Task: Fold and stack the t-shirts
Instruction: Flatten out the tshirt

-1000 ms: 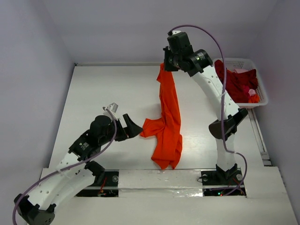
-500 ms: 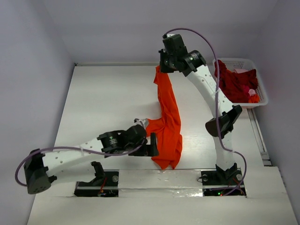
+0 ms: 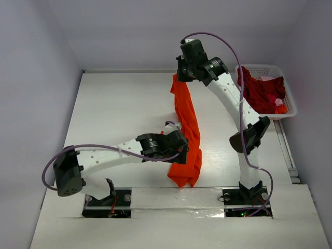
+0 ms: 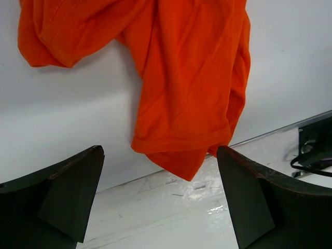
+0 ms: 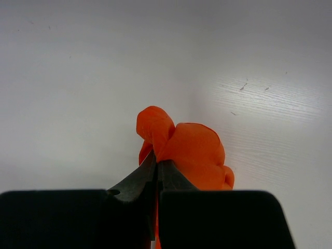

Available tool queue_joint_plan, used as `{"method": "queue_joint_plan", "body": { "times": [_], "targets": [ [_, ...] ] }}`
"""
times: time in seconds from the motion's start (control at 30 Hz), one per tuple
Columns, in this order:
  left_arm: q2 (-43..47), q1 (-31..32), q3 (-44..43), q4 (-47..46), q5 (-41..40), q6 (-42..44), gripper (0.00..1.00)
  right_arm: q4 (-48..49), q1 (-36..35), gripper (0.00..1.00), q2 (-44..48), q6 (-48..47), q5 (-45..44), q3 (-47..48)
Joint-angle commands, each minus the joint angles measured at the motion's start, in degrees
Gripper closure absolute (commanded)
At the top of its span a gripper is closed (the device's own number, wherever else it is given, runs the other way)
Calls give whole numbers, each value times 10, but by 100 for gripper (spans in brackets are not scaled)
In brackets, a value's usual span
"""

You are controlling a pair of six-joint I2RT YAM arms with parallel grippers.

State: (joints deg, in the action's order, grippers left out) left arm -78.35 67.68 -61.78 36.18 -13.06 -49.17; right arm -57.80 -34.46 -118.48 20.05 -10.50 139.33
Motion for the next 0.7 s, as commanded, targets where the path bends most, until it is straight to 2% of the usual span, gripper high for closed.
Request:
{"method": "queue_joint_plan", "body": {
  "times": [0.0,0.3,0.67],
  "targets": [
    [-26,14,-25,32,-20,17,11,31,5,100,20,-8,0,16],
    [-79,47,-38,37,-18,37,11,31,5,100,21,-7,2,20],
    [-156,77,-80,-8,43,98,8,45,16,100,40,-9,2,-15]
  ]
}}
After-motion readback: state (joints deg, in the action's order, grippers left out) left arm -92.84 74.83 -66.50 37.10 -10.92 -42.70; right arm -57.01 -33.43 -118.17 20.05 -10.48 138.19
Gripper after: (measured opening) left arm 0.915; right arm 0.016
